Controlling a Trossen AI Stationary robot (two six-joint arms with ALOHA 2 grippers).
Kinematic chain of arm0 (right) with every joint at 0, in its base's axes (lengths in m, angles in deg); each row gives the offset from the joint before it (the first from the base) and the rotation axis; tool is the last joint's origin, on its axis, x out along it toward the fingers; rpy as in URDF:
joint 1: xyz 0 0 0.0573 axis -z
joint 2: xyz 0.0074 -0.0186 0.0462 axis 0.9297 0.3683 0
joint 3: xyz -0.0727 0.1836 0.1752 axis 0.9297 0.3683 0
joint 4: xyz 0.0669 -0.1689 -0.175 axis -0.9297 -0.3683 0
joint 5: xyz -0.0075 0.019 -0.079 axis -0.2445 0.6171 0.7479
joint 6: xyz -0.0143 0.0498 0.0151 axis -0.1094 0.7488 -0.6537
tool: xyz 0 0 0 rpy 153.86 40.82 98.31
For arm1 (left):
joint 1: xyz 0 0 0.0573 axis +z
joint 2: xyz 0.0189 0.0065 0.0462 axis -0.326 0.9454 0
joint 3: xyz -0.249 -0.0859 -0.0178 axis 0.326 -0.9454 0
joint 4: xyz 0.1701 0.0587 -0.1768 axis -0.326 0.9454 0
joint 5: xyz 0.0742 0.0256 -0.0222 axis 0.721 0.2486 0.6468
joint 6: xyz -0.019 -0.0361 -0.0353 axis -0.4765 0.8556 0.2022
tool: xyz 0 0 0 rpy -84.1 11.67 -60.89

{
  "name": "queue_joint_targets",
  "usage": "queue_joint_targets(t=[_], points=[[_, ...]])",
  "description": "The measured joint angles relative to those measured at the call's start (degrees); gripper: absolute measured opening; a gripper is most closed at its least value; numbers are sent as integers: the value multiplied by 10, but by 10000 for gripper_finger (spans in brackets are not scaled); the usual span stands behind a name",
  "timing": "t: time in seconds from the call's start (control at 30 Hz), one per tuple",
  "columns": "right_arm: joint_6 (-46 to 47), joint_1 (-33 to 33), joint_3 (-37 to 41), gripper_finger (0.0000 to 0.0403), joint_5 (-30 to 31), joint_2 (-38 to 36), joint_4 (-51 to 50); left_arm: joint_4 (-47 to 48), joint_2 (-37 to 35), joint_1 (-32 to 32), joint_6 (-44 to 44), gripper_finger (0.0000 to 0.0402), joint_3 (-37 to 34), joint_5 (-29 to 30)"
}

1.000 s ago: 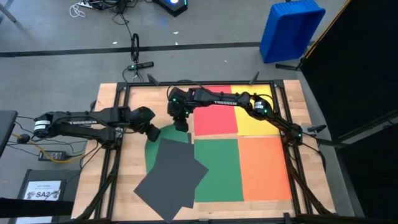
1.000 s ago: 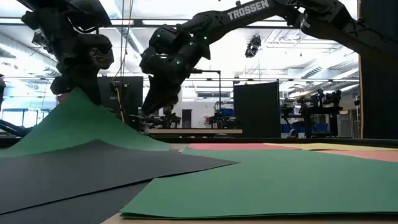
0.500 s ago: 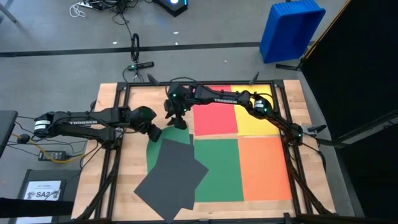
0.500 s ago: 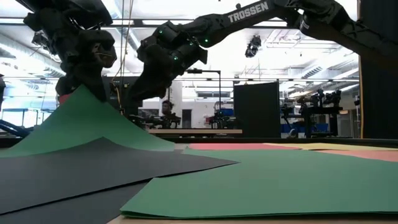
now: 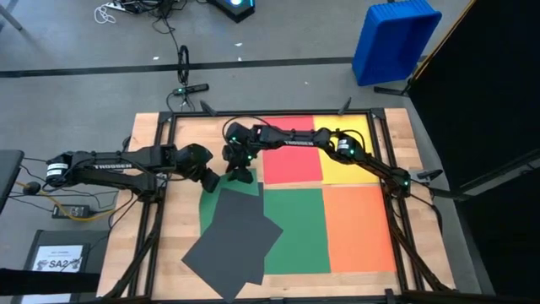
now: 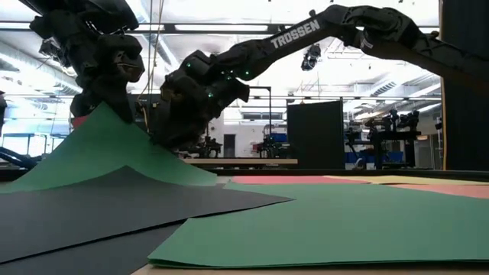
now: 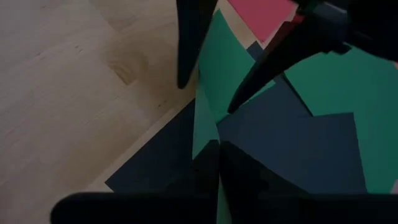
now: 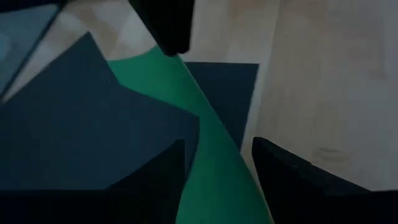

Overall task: Organize paper
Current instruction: Stack the green colored paper on top of the green colored papers

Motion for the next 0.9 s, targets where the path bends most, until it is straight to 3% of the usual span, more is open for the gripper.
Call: queue_joint_targets(t=[0.3, 0.53, 0.9], points=[[-3, -9, 1, 87, -19, 28, -10, -4, 0, 0, -1, 0, 0, -1], [-29, -11, -8, 12, 18, 27, -22, -6, 0, 0, -3, 0, 0, -1], [-31, -7, -9, 0, 18, 26, -58, -12, 0, 0, -12, 0, 0, -9]])
